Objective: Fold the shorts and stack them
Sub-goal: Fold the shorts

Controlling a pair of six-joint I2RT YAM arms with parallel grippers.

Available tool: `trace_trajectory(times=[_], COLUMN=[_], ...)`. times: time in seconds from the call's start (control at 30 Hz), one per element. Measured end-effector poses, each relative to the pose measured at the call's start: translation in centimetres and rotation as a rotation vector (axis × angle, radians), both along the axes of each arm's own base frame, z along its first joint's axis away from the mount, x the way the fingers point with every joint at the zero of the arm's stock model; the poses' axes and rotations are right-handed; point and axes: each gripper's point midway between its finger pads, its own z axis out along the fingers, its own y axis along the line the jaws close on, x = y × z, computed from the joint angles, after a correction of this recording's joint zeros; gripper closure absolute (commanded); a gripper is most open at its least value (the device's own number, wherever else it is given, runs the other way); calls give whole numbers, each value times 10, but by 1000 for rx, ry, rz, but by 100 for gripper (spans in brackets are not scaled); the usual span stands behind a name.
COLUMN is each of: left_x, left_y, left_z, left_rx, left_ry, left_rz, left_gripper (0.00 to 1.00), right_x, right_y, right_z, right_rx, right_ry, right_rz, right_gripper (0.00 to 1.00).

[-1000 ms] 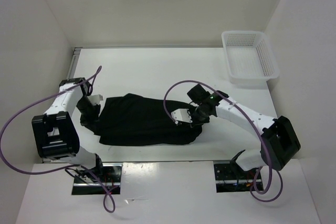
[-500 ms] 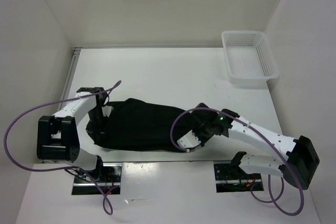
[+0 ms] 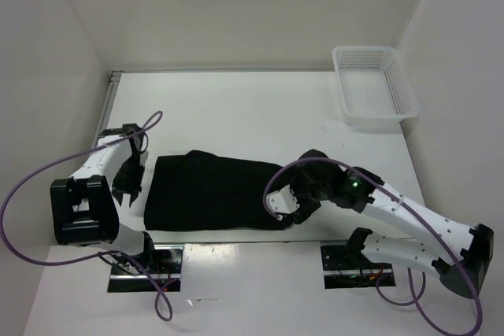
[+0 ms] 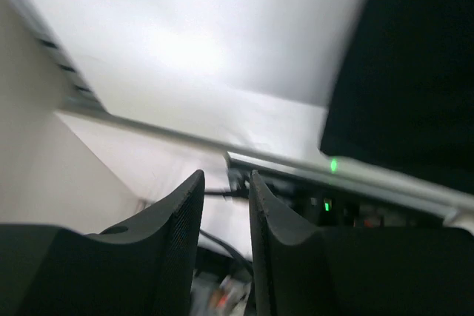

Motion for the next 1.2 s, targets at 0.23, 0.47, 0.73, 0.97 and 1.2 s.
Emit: trace_trajectory(times=[0.23, 0.47, 0.73, 0.97, 1.2], left_x=[110, 134, 88, 87, 88], left_y=[24, -66, -82, -83, -81], left_z=[43, 7, -54, -59, -60], left_rx=[57, -101, -174, -181, -236], left_ry=[-362, -336, -84, -33, 71], left_rz=[42, -226, -243, -238, -161], left_gripper=[62, 62, 62, 62, 62], right_x=[58, 87, 76, 47, 78], right_y=[37, 76, 50, 2, -3], right_z=[51, -31, -58, -120, -124], right_rx=[241, 137, 21, -253, -273], right_ry=[43, 372, 461, 529, 491], right_rz=[-262, -410, -457, -483, -608], right_gripper=[30, 86, 100, 100, 100])
